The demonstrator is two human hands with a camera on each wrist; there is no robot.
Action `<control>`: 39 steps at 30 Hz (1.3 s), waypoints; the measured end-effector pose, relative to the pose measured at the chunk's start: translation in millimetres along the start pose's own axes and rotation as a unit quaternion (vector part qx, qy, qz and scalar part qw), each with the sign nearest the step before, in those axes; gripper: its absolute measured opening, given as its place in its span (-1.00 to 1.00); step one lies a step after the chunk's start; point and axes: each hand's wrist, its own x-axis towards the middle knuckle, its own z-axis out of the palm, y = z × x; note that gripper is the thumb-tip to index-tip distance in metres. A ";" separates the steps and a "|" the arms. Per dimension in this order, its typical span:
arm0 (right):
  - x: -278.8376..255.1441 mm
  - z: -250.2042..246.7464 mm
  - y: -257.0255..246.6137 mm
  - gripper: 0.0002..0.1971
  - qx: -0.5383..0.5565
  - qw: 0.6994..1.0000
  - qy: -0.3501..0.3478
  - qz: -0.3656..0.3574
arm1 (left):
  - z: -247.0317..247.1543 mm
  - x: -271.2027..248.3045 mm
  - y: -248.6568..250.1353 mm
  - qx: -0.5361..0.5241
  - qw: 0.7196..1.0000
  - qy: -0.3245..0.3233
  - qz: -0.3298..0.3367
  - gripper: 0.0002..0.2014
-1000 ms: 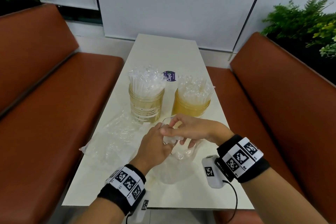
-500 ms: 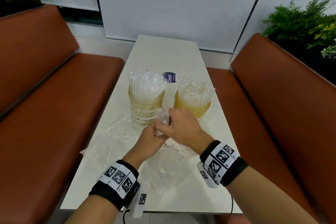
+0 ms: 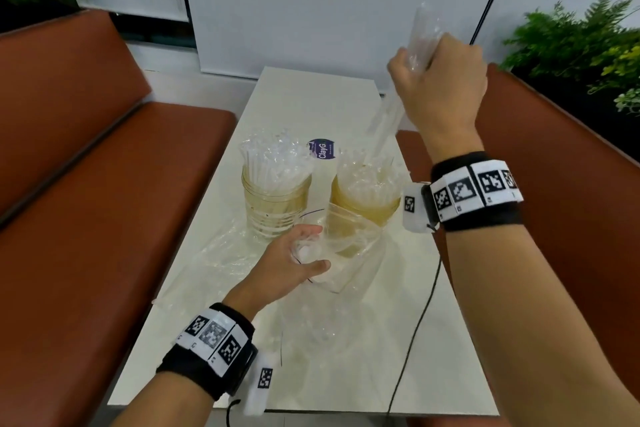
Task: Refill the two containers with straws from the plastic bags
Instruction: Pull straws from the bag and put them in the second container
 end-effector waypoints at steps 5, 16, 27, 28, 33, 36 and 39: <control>-11.3 40.6 26.5 -0.58 -0.023 0.997 -0.072 0.020 | -3.7 -2.1 -0.1 -0.001 1.000 0.005 0.006 -0.50; -4.4 53.0 27.2 -0.59 0.006 0.985 -0.167 0.047 | -2.1 -1.8 1.0 -0.011 1.000 0.010 -0.016 -0.57; -3.7 78.0 46.8 -0.72 0.337 0.902 -0.220 0.154 | -2.0 -4.0 1.8 -0.004 1.000 0.019 -0.021 -0.62; -4.3 79.6 48.5 -0.74 0.372 0.892 -0.205 0.154 | -1.8 -4.2 2.8 -0.004 1.000 0.019 -0.021 -0.62; -13.8 88.7 56.0 -0.83 0.411 0.873 -0.232 0.124 | -1.5 -5.9 4.1 -0.003 1.000 0.019 -0.023 -0.61; -27.5 93.4 56.7 -0.87 0.413 0.849 -0.301 0.134 | 0.2 -5.9 5.2 -0.003 0.999 0.021 -0.025 -0.62; -44.4 108.9 62.0 -0.92 0.386 0.851 -0.309 0.179 | 1.7 -6.7 7.1 -0.004 0.999 0.024 -0.030 -0.62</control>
